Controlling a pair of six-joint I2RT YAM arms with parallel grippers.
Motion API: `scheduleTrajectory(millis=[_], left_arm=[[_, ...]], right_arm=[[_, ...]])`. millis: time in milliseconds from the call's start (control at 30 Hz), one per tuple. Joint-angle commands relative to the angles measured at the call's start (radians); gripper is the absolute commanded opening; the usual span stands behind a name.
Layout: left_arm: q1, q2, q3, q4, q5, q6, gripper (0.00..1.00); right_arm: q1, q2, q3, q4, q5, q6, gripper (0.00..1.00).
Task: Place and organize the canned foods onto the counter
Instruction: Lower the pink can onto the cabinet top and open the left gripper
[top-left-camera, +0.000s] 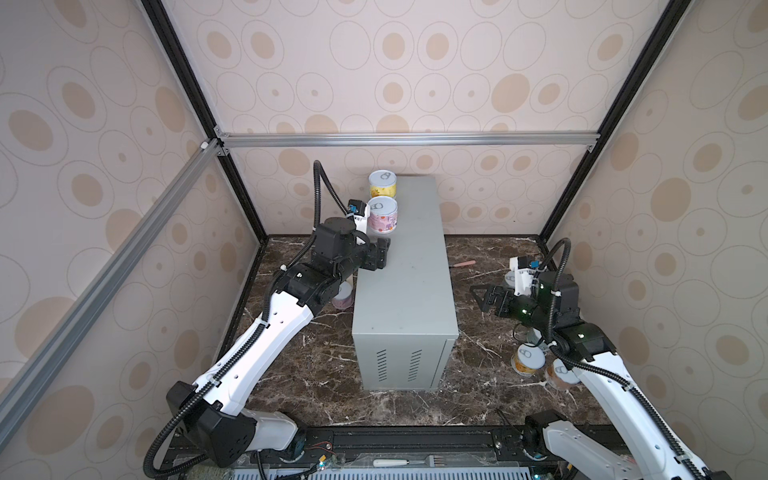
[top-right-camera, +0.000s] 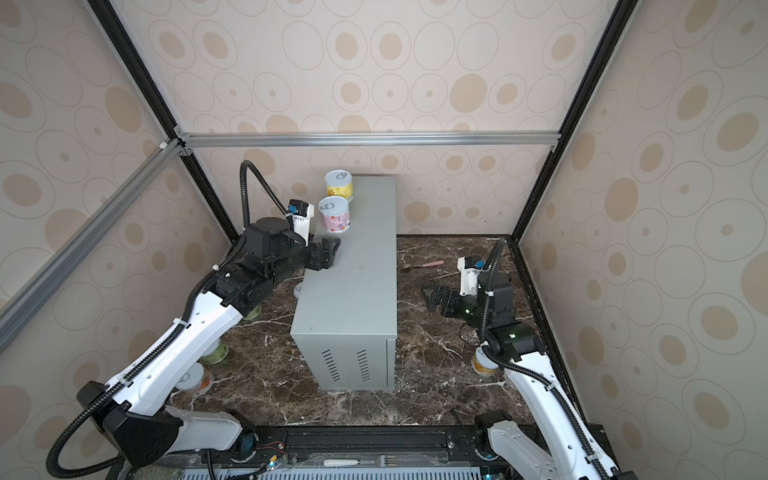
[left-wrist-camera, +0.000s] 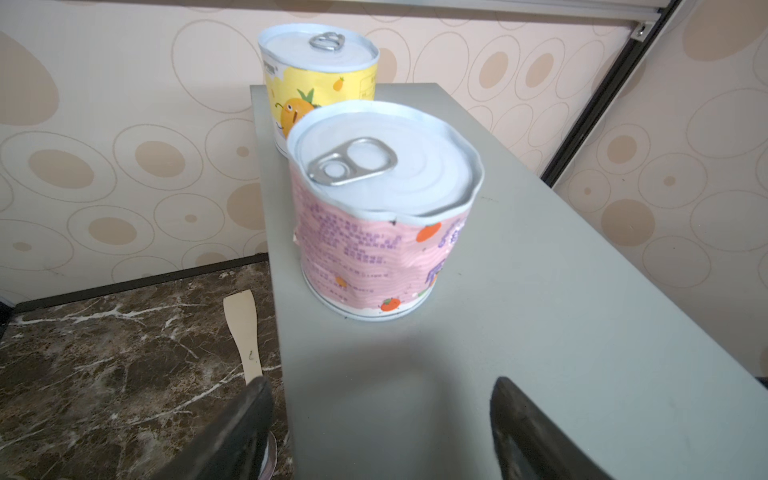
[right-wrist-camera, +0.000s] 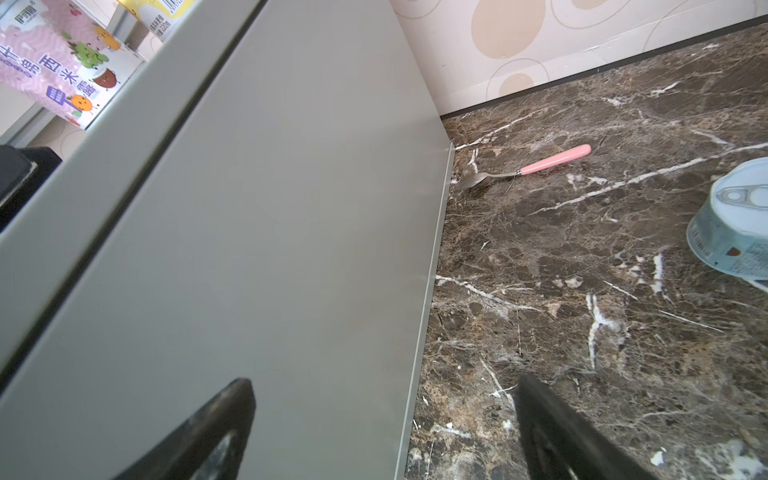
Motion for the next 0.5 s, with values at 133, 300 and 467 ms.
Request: scheduleTrajectory(millis=[133,300,467], left_arm=[[-0.003,0.034,0.001,0.128,-0.064,-0.04,0.77],[0.018,0.08,0.019,0.153,-0.05,-0.044,0.78],[0.048,0.127,0.044,0.171,-0.048,-0.058,0.77]], right_arm=[[0.007,0.014,0.006,0.008,0.009,-0.018,1.0],[0.007,0.028,-0.008,0.034,0.005,-0.015,1.0],[0.007,0.05,-0.032,0.067,0.0,-0.013,1.0]])
